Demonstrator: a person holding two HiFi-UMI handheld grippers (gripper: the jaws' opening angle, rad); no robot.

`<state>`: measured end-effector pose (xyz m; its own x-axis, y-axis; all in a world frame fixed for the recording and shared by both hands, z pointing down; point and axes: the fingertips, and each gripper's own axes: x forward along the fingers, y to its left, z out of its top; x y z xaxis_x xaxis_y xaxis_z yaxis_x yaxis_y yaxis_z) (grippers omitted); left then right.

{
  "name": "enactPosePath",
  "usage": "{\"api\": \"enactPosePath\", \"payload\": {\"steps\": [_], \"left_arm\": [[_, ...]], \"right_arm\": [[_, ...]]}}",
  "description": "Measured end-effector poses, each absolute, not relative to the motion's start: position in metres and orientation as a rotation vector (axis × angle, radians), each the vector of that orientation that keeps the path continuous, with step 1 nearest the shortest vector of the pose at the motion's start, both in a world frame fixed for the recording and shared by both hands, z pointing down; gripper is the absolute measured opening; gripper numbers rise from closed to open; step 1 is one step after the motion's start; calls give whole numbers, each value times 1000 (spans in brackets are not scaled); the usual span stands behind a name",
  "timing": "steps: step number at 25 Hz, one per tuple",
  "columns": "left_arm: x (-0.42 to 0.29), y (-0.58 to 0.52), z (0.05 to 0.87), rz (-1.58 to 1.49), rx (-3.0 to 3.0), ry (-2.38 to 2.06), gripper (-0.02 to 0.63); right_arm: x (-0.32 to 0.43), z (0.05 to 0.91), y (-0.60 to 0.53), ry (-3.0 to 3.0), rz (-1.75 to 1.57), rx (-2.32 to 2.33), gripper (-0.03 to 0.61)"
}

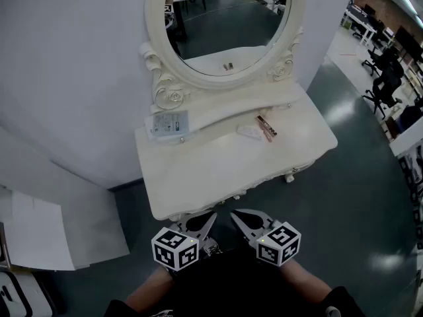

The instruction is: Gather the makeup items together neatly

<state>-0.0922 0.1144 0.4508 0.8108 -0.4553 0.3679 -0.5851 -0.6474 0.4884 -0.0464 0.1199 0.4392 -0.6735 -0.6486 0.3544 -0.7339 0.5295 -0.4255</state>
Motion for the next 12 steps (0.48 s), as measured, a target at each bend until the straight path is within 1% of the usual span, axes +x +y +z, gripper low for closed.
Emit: {"api": "enactPosePath", "payload": {"steps": [12], "left_arm": [[-93,121,451,276,2385,-767,9]], "right_arm": [[-46,439,127,-2615,832,1188,29]]}}
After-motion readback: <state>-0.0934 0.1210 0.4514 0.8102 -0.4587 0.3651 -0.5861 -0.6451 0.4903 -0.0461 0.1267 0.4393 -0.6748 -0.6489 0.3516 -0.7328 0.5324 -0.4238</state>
